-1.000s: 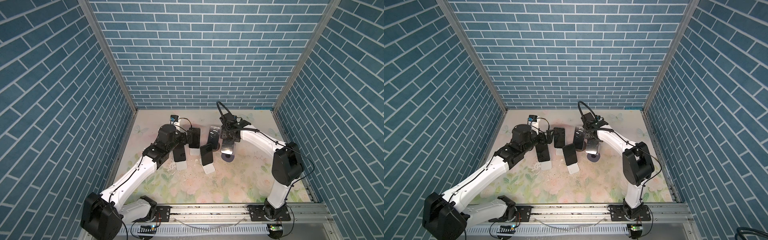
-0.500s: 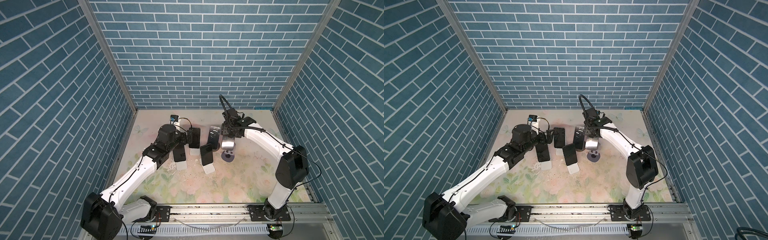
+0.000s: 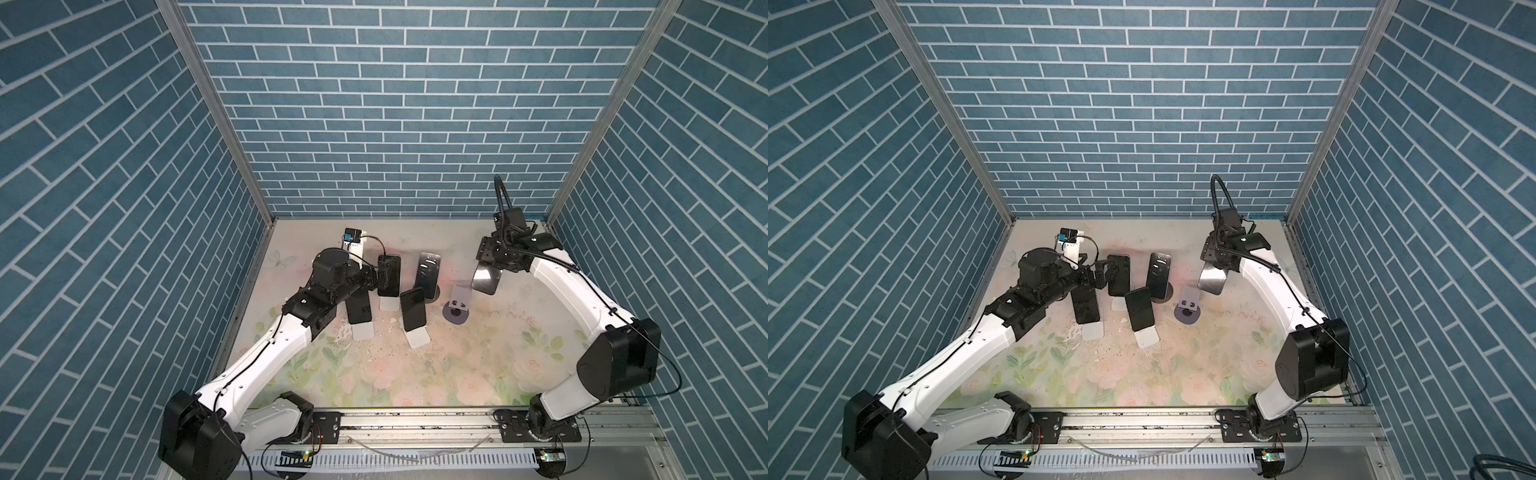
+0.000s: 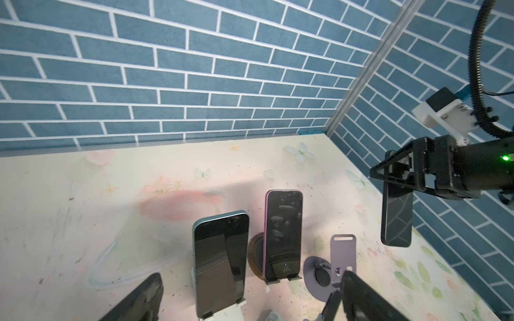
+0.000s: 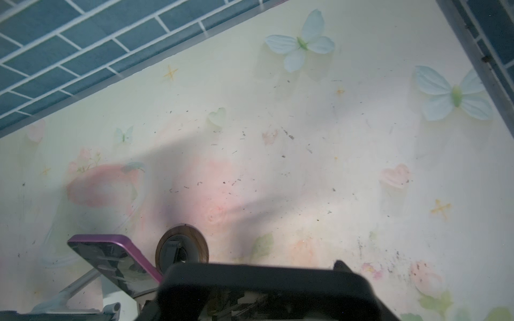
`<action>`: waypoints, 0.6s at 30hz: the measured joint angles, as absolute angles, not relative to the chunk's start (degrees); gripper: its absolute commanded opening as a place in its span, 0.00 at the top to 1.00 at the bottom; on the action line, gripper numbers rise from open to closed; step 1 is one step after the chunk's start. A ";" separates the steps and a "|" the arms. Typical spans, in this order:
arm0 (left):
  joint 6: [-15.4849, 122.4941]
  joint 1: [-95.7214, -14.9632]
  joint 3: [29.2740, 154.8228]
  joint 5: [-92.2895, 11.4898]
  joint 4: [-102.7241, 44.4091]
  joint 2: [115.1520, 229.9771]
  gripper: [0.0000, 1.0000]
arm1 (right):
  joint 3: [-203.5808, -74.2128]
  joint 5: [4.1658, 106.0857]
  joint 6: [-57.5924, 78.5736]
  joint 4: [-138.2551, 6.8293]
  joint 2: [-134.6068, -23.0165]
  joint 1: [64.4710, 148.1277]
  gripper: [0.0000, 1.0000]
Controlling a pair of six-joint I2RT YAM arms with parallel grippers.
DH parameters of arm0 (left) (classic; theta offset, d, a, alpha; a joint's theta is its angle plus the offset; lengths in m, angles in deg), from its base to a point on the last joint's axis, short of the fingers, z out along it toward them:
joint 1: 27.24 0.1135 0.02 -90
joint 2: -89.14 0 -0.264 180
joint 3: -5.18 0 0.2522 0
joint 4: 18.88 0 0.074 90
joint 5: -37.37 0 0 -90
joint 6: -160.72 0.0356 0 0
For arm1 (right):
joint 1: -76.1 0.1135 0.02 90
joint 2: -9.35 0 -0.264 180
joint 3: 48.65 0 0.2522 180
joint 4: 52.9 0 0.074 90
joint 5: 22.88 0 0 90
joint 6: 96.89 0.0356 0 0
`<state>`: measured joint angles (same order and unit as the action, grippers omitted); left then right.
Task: Remove the phone from the phone stand
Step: Place the phone to the middle-right of the table.
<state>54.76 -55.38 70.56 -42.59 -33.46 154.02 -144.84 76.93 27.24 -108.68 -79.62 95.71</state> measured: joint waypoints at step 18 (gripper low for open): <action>54.69 -55.41 71.85 -29.65 -30.22 157.36 0.00 | -137.34 76.32 16.94 -105.89 -85.91 90.99 0.55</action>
<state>54.69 -55.41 71.85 -29.65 -30.22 157.36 -137.34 76.32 16.94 -105.89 -85.91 90.99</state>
